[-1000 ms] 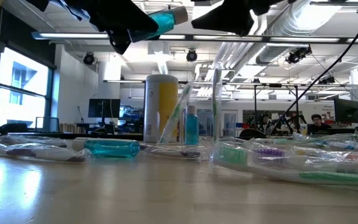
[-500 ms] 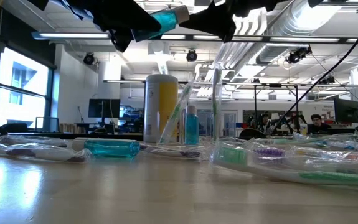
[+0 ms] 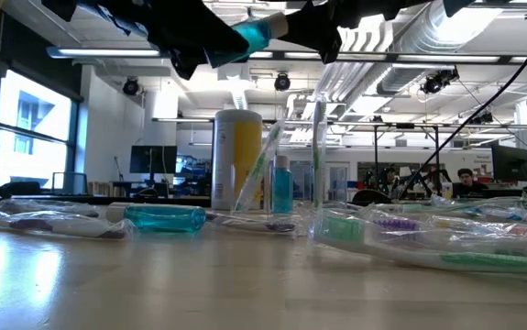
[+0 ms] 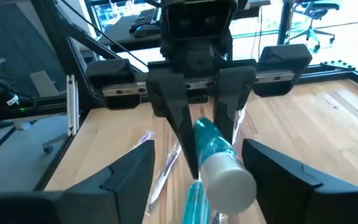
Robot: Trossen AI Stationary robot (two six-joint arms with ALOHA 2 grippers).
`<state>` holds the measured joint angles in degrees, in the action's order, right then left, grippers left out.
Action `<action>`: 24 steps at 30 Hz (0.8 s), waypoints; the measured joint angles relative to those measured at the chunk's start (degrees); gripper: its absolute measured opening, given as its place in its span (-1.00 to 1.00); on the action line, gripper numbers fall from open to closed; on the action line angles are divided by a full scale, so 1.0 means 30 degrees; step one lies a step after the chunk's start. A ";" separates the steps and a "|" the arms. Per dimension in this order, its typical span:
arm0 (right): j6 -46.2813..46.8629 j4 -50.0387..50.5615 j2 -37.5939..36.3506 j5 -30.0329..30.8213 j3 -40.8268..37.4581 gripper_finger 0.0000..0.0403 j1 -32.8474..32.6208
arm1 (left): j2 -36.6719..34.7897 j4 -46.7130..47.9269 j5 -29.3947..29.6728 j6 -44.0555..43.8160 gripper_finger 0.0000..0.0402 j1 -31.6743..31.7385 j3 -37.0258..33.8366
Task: Pick & Place toothbrushing station
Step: Put the top mouthwash into the transparent organizer
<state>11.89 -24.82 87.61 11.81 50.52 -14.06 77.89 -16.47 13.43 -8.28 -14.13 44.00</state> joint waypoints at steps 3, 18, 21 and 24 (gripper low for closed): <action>-0.0047 -0.0110 0.0000 0.0016 0.0000 0.11 -0.0007 | 0.0270 -0.0587 -0.0024 0.0332 -0.69 0.0062 0.0049; -0.0054 0.0443 0.0000 -0.0073 0.0000 -0.20 0.0368 | 0.0270 -0.1158 -0.0133 0.0323 -0.69 0.0217 0.0038; -0.0140 0.0448 0.0000 -0.0064 0.0000 -0.37 0.0495 | 0.0270 -0.1071 -0.0138 0.0323 -0.69 0.0217 0.0038; -0.0745 0.0473 0.0000 -0.0101 0.0000 -0.56 0.0495 | 0.0270 -0.0951 -0.0146 0.0356 -0.69 0.0214 0.0038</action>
<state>9.65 -23.40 87.61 11.51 50.52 -12.58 78.70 -19.32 12.99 -7.21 -13.48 44.12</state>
